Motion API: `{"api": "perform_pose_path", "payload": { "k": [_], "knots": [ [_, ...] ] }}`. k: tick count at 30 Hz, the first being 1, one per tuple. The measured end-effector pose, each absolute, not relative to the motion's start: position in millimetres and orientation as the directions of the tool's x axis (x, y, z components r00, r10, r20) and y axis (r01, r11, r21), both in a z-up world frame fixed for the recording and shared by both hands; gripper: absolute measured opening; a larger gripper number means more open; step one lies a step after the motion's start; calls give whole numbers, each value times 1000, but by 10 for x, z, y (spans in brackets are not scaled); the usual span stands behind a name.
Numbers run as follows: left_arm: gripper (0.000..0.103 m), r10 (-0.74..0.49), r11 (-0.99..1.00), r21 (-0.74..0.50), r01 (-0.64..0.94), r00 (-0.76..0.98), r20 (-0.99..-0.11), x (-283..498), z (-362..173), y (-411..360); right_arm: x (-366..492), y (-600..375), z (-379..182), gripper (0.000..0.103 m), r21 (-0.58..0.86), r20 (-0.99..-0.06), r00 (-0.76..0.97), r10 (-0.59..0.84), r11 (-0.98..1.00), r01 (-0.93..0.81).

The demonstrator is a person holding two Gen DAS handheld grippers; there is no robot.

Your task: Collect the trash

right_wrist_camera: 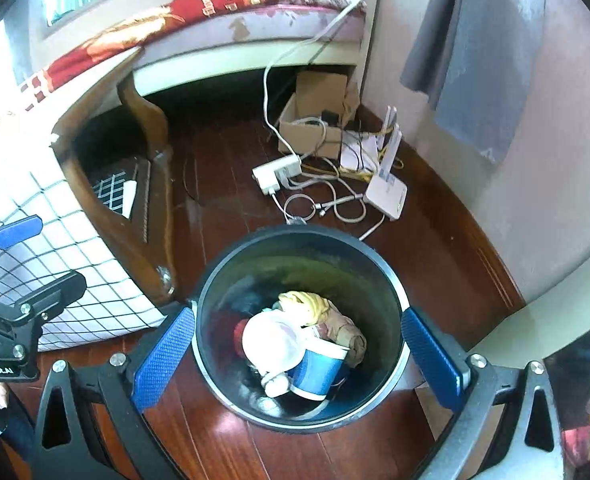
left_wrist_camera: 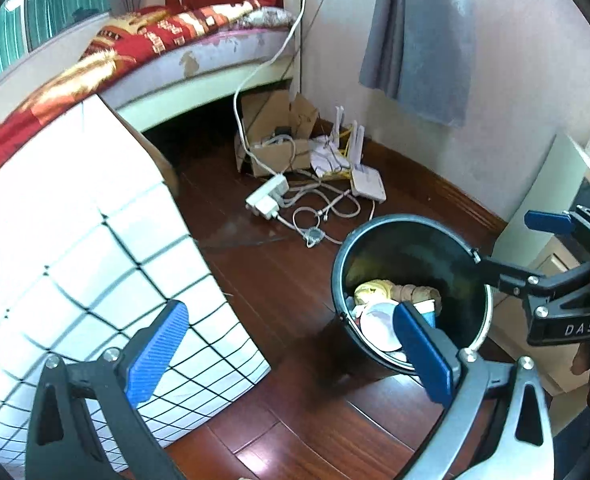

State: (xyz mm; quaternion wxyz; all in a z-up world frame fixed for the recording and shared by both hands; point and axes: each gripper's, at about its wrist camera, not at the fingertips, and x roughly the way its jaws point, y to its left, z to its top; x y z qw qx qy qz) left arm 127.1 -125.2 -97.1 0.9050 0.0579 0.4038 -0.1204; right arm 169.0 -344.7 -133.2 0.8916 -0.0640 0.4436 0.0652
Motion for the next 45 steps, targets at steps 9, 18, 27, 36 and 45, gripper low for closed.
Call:
{"api": "perform_pose_path", "payload": {
  "k": [9, 18, 27, 36, 45],
  "knots": [
    [102, -158, 971, 24, 237, 718, -677, 978, -298, -1029, 1330, -3086, -511, 103, -103, -732, 680, 50, 978, -184],
    [102, -153, 979, 16, 202, 793, -590, 506, 320, -816, 763, -2956, 281, 103, -85, -653, 756, 45, 988, -131],
    [103, -140, 983, 29, 182, 838, -528, 2, 700, -699, 235, -2801, 703, 103, -93, -606, 794, 43, 988, -125],
    [103, -134, 985, 31, 167, 874, -467, -314, 940, -604, -220, -2810, 1044, 103, -97, -550, 834, 43, 989, -115],
    [103, -128, 988, 24, 153, 895, -428, -418, 1055, -567, -383, -2900, 1205, 103, -107, -520, 854, 22, 990, -91]
  ]
}}
